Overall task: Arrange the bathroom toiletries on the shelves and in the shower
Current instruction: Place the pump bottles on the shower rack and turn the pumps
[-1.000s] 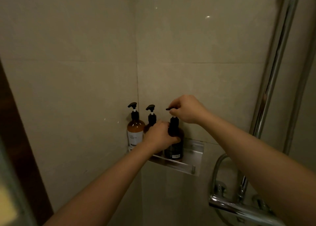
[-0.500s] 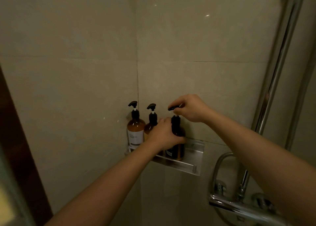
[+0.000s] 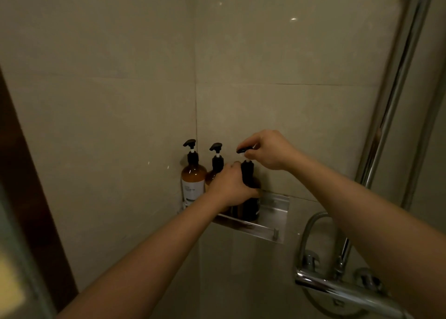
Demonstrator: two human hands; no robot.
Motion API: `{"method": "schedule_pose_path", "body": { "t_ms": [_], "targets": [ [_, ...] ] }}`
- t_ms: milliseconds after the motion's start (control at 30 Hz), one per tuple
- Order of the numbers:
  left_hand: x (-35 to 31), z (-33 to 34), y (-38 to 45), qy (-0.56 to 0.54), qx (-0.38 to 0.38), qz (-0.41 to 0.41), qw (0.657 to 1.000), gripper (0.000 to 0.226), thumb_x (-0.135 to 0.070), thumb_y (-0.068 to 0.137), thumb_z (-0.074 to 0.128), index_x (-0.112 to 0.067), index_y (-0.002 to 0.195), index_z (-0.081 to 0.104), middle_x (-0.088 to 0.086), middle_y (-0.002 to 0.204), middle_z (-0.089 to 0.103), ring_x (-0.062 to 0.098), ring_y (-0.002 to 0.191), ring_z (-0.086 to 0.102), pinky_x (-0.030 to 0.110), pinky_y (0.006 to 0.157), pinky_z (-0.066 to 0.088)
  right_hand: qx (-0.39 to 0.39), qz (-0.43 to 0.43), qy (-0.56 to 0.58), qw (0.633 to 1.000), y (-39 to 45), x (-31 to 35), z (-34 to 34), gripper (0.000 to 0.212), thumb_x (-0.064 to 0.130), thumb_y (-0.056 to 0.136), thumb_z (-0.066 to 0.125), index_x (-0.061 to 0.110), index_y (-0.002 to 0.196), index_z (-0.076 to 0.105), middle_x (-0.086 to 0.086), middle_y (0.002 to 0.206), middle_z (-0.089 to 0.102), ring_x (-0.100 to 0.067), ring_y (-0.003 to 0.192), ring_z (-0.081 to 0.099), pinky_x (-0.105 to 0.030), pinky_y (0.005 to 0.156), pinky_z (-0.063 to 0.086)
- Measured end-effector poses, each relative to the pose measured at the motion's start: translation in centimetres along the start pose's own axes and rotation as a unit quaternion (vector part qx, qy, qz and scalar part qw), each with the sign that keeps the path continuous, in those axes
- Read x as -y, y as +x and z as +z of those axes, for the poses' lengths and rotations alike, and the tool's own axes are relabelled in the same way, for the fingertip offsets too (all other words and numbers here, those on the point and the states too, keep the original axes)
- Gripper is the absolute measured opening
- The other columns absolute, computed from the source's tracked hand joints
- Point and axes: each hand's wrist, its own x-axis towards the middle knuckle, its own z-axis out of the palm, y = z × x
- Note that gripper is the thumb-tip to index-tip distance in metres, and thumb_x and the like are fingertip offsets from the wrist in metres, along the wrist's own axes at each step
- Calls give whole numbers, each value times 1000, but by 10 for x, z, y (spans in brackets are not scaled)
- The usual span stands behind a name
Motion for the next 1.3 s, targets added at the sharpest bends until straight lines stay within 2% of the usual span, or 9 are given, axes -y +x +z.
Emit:
{"method": "schedule_pose_path", "body": {
  "t_ms": [100, 200, 300, 433, 600, 767, 900, 1033, 1300],
  "targets": [
    [1, 1, -2, 20, -27, 33, 999, 67, -52, 72, 76, -21, 123, 48, -4, 107, 50, 16, 95, 54, 27, 66, 43, 1, 4, -1, 1000, 0, -1, 0, 23, 23, 93, 66, 37, 108, 74, 8, 110, 70, -6, 91, 61, -25, 77, 48],
    [0, 0, -1, -22, 5, 41, 999, 54, -39, 74, 77, -23, 117, 49, -7, 101, 53, 15, 91, 58, 27, 65, 50, 0, 2, -12, 1000, 0, 1, 0, 23, 22, 93, 65, 35, 109, 74, 7, 110, 71, -6, 90, 60, -24, 75, 46],
    [-2, -2, -2, -35, -10, 42, 998, 50, -46, 70, 78, -31, 104, 45, -10, 98, 53, 9, 86, 55, 24, 62, 44, -1, 7, -9, 1000, -1, 0, -1, 23, 22, 93, 65, 35, 110, 74, 6, 111, 71, -8, 91, 60, -26, 77, 48],
    [1, -3, -3, -32, 18, 69, 997, 39, -29, 81, 74, -38, 97, 40, -13, 93, 50, 8, 80, 55, 21, 58, 41, -1, -2, -6, 1000, -3, 2, -1, 24, 20, 94, 64, 34, 110, 74, 5, 113, 71, -8, 90, 61, -28, 79, 52],
    [8, -1, -6, -42, -6, 53, 998, 50, -45, 74, 78, -26, 111, 52, -8, 102, 56, 8, 89, 57, 29, 70, 53, -11, -3, 17, 1000, -6, -2, -1, 26, 17, 93, 65, 35, 109, 74, 6, 111, 71, -1, 83, 58, -24, 77, 49],
    [10, -2, -7, -38, 7, 51, 998, 52, -35, 82, 75, -21, 125, 50, -2, 114, 59, 15, 100, 59, 35, 82, 54, -9, 2, 20, 1000, -4, -2, 3, 25, 18, 94, 64, 34, 111, 73, 7, 110, 71, 4, 82, 57, -13, 69, 43],
    [11, -9, -5, -47, 33, 46, 997, 56, -36, 80, 78, -21, 127, 50, -4, 112, 62, 13, 98, 61, 28, 75, 52, -14, -2, 25, 1000, -3, -1, 4, 25, 17, 94, 64, 34, 110, 74, 6, 109, 72, 5, 83, 59, -11, 69, 43],
    [9, -11, -4, -37, 24, 55, 997, 51, -36, 79, 78, -20, 121, 53, -3, 107, 62, 13, 94, 61, 32, 76, 55, -13, -7, 13, 1000, -3, 2, 5, 26, 14, 94, 63, 31, 110, 74, 5, 110, 72, -7, 94, 64, -28, 85, 53],
    [15, -15, -2, -22, 42, 42, 998, 54, -36, 81, 77, -20, 126, 52, 0, 114, 63, 15, 96, 61, 33, 78, 54, -17, -3, 25, 1000, -3, 2, 5, 29, 9, 93, 63, 31, 107, 76, 13, 92, 67, 11, 77, 59, -11, 69, 44]
  ]
}}
